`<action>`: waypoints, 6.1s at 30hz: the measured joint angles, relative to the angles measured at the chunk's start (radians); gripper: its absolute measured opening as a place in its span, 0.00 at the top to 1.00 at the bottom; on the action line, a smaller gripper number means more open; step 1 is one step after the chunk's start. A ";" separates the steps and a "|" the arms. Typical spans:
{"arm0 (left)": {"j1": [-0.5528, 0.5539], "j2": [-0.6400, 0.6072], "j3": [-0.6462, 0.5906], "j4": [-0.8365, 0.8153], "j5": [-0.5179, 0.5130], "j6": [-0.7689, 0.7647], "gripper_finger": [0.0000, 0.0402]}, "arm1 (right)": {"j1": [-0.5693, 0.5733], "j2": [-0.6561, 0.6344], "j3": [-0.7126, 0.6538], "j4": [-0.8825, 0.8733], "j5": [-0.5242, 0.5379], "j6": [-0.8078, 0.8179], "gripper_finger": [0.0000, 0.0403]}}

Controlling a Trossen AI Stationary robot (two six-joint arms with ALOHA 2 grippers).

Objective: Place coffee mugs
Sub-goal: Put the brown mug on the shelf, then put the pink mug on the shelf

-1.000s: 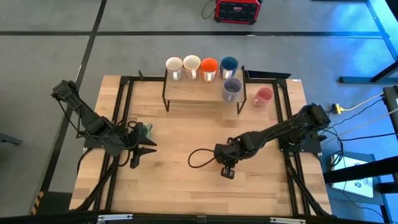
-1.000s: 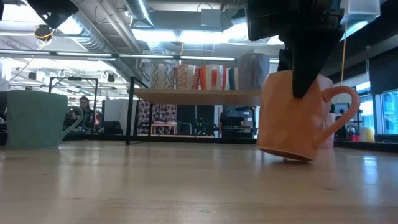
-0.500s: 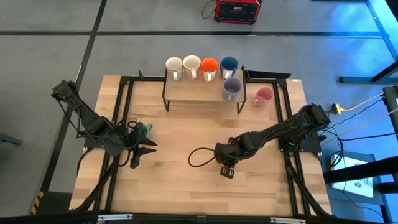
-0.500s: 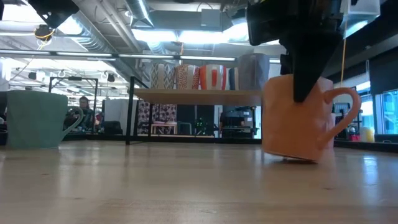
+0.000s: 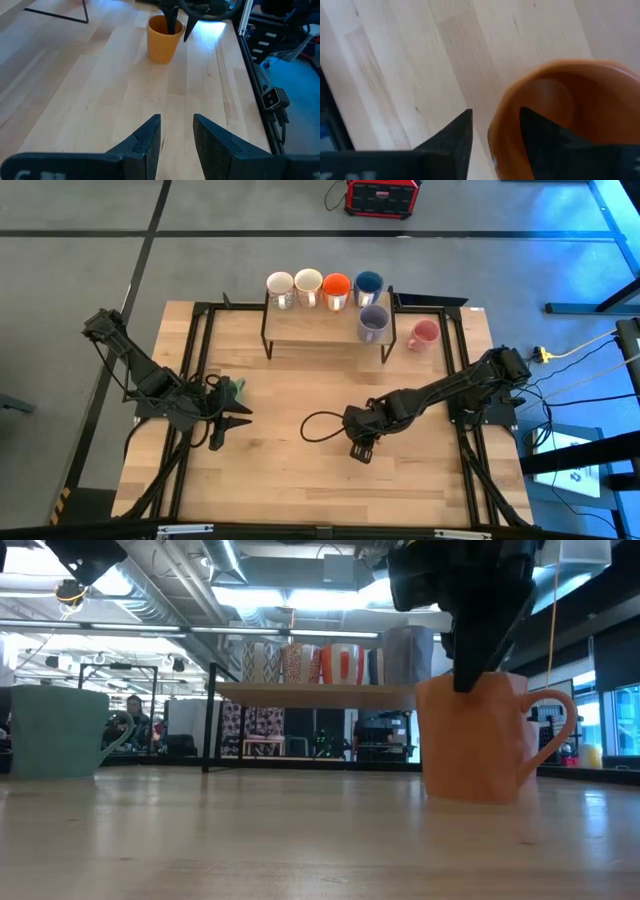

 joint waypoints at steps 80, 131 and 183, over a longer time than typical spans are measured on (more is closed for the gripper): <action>0.000 -0.050 0.032 -0.010 0.013 -0.028 0.73 | 0.213 -0.140 -0.243 0.160 0.479 0.474 0.95; 0.000 -0.185 0.102 -0.196 -0.103 0.056 0.73 | -0.407 0.269 0.765 -0.645 0.504 0.494 0.95; 0.000 -0.185 0.101 -0.196 -0.074 0.053 0.73 | -0.066 0.091 0.697 -0.856 0.676 0.648 0.57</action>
